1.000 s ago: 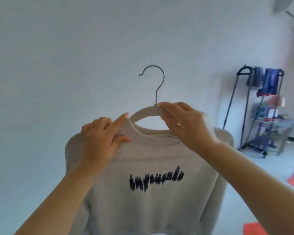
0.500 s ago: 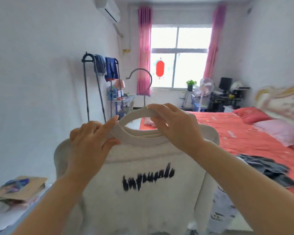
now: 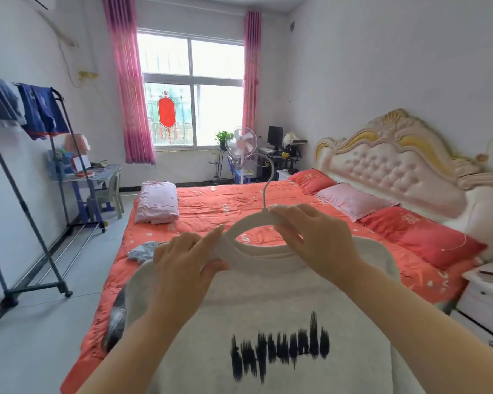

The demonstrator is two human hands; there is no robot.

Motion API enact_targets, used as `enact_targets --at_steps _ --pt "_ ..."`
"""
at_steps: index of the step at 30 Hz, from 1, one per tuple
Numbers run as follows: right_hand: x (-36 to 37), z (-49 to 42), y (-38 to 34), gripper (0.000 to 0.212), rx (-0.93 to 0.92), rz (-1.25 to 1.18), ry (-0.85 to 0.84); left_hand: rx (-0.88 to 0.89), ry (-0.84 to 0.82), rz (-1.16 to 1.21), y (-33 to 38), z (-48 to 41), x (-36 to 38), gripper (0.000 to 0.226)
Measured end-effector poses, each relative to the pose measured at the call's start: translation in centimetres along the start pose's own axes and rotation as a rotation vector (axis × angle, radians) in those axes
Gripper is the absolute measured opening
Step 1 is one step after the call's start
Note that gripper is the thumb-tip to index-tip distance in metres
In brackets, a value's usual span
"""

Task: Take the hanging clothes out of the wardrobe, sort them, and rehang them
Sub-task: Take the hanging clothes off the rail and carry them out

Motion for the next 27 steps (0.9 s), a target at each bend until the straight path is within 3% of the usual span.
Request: enact_targets --at_steps 10,19,27 --pt "7.1 2.1 15.4 0.023 0.045 0.023 -0.112 -0.038 -0.057 0.059 0.4 -2.8 18.1 0.052" --pt "20.3 3.5 24.2 0.022 0.111 0.019 -0.195 -0.099 -0.132 0.069 -6.6 -4.7 31.8 0.054" --pt "29.8 5.3 30.9 0.021 0.252 -0.024 -0.267 -0.176 -0.249 0.061 -11.8 -6.0 42.4 0.07"
Point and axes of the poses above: each hand's wrist, its own z-axis away from the middle knuckle, its own x-axis out of the palm, y = z × x, the point moved 6 cm from there along -z, towards the middle knuckle, and after that the axes turned 8 degrees about y, right-handed, at the moved point
